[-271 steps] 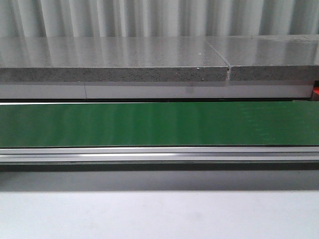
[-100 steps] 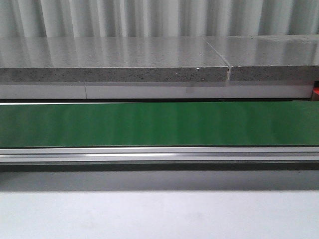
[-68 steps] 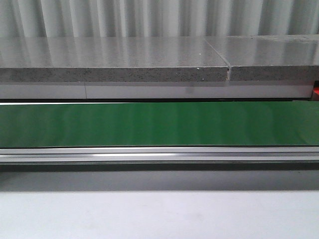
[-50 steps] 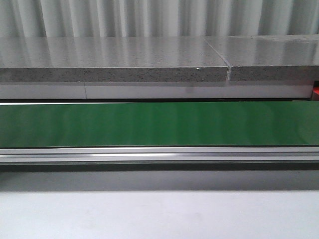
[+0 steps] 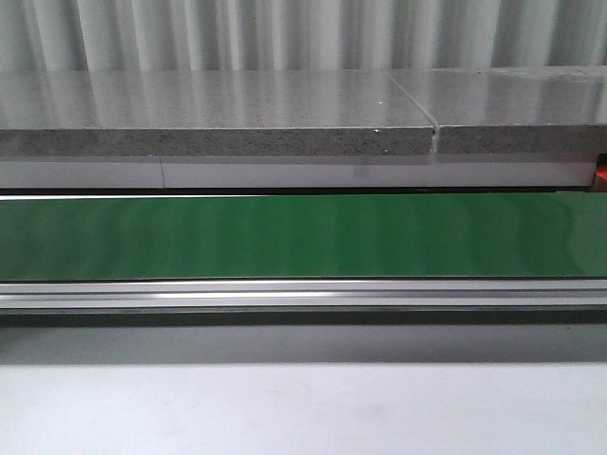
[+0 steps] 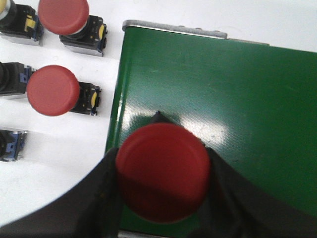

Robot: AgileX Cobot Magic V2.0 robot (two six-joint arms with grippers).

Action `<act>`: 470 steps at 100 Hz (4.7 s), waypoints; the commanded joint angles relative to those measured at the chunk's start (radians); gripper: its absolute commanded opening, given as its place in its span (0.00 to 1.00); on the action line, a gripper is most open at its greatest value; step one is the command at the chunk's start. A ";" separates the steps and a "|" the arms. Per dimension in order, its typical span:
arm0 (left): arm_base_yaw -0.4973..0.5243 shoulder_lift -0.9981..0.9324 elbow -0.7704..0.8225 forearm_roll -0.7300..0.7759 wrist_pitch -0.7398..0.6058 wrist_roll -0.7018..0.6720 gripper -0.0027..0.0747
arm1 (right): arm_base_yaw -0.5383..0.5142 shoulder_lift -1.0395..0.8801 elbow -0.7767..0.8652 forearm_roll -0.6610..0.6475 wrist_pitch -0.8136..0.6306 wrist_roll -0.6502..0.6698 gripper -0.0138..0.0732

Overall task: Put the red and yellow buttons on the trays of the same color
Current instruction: 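Carry the red button onto the green belt and open the left gripper, then move the left gripper to a yellow push-button and grasp it, then set the yellow button on the green belt and open the left gripper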

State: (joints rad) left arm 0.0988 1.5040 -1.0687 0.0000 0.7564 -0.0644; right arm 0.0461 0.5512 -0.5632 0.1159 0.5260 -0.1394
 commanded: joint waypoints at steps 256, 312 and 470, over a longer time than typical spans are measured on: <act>0.410 0.224 -0.122 0.000 -0.046 -0.057 0.84 | 0.001 -0.001 -0.025 0.001 -0.066 -0.005 0.08; 0.410 0.281 -0.154 0.007 -0.035 -0.057 0.29 | 0.001 -0.001 -0.025 0.001 -0.066 -0.005 0.08; -0.002 0.059 -0.149 -0.022 0.134 0.032 0.01 | 0.001 -0.001 -0.025 0.001 -0.066 -0.005 0.08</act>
State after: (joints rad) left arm 0.1038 1.5879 -1.1926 -0.0146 0.9257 -0.0306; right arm 0.0461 0.5512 -0.5632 0.1159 0.5281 -0.1394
